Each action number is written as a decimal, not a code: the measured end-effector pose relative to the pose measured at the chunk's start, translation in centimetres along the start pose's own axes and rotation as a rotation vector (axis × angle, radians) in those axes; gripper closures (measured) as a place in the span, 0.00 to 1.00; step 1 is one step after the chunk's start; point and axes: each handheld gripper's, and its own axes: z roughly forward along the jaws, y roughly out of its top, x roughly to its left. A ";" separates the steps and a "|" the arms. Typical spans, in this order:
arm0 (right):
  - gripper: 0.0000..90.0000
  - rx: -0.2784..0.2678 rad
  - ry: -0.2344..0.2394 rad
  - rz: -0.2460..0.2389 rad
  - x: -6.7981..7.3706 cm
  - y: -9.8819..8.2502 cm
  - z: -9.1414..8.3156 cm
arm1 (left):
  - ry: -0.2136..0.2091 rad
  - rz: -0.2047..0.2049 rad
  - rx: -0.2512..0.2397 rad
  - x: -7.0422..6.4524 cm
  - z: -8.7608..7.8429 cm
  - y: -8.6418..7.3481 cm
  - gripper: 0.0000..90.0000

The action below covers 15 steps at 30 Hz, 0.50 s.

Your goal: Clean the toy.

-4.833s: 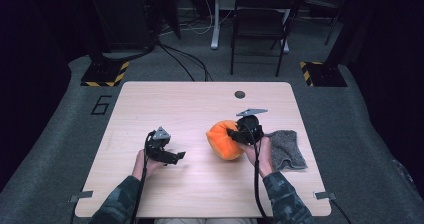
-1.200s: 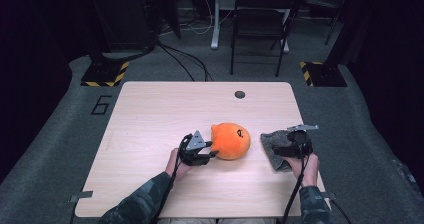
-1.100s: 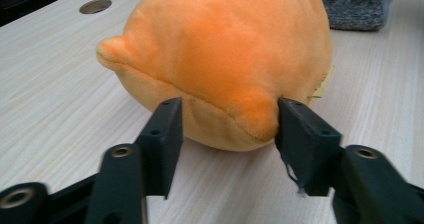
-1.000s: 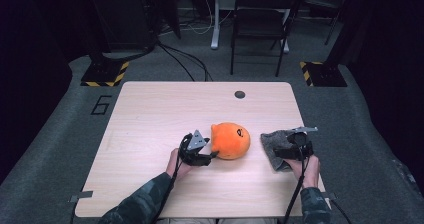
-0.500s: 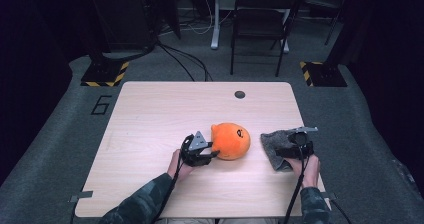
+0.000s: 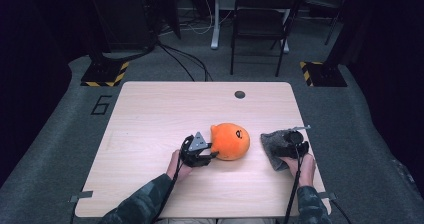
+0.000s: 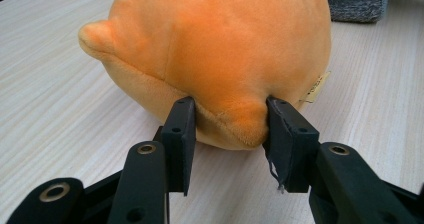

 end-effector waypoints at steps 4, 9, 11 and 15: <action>0.09 0.040 -0.029 -0.076 0.3 0.2 0.4 | 0.000 0.003 -0.002 0.0 0.0 0.0 0.64; 0.07 0.059 -0.025 -0.076 0.2 0.4 0.4 | -0.002 0.002 -0.001 0.0 0.0 0.0 0.64; 0.04 0.069 -0.042 -0.046 0.4 0.3 0.5 | -0.001 -0.002 0.000 0.0 0.0 0.0 0.64; 0.09 0.065 -0.053 -0.023 0.2 0.3 0.4 | -0.003 -0.004 0.001 0.0 0.0 0.0 0.64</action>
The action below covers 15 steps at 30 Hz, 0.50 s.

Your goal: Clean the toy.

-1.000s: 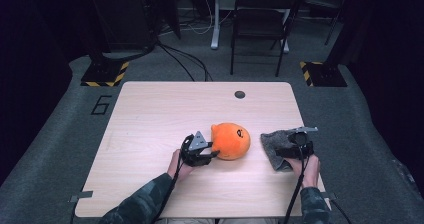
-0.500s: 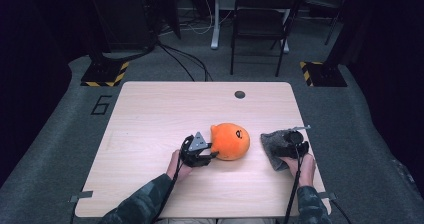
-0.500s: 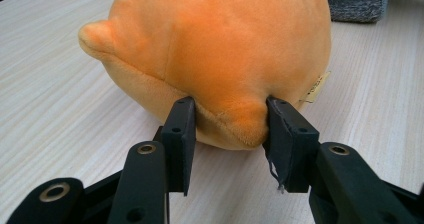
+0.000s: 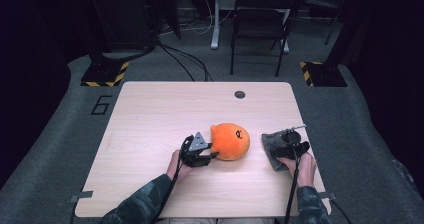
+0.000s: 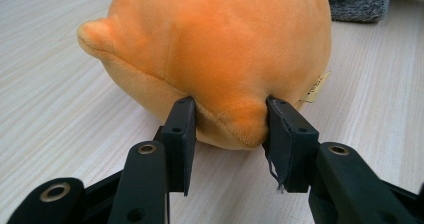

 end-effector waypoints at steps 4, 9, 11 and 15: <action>0.40 -0.029 0.000 0.039 -0.5 0.0 -0.7 | -0.005 -0.003 -0.002 0.0 0.0 0.0 0.64; 0.68 -0.073 0.032 0.078 -1.4 -0.6 -1.1 | -0.001 -0.002 0.001 0.0 0.0 0.0 0.64; 0.75 -0.077 0.049 0.077 -1.4 -0.6 -1.1 | 0.000 -0.002 0.000 0.0 0.0 0.0 0.65; 0.81 -0.062 0.037 0.042 -0.9 -0.3 -1.2 | 0.003 0.002 -0.006 -0.1 0.0 0.0 0.66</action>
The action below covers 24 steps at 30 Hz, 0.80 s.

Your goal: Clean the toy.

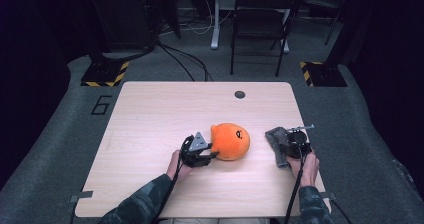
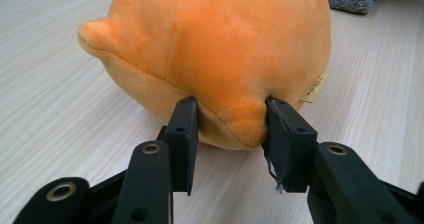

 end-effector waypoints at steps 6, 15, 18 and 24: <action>0.83 -0.009 0.027 -0.006 0.2 0.6 -0.4 | 0.002 -0.002 -0.005 0.0 -0.1 -0.1 0.67; 0.84 -0.145 0.143 -0.008 1.8 2.4 -3.8 | 0.014 0.013 -0.010 -0.3 -0.1 0.0 0.68; 0.84 -0.174 0.185 -0.035 2.9 3.0 -5.0 | 0.018 0.015 -0.018 -0.4 -0.1 0.1 0.70; 0.84 -0.208 0.244 -0.106 6.1 4.1 -7.2 | 0.031 0.038 -0.024 -0.7 0.0 0.4 0.71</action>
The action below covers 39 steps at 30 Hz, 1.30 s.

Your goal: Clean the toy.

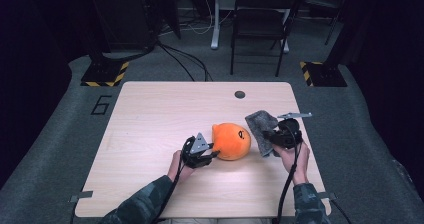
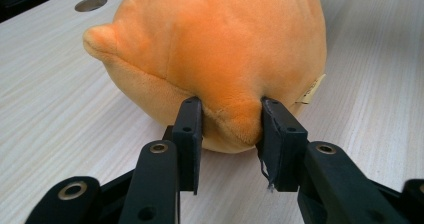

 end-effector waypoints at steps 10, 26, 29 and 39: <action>0.83 -0.007 0.057 -0.181 6.6 2.5 0.0 | 0.020 0.008 -0.014 -0.5 0.1 0.5 0.73; 0.83 0.062 0.045 -0.249 10.2 3.1 3.7 | 0.049 0.109 -0.051 -2.2 0.2 1.1 0.81; 0.83 0.097 0.020 -0.295 10.6 2.5 5.0 | 0.049 0.108 -0.030 -2.3 0.5 0.9 0.82; 0.83 0.115 0.021 -0.305 9.5 2.4 5.3 | 0.022 0.083 -0.021 -1.9 0.4 0.5 0.82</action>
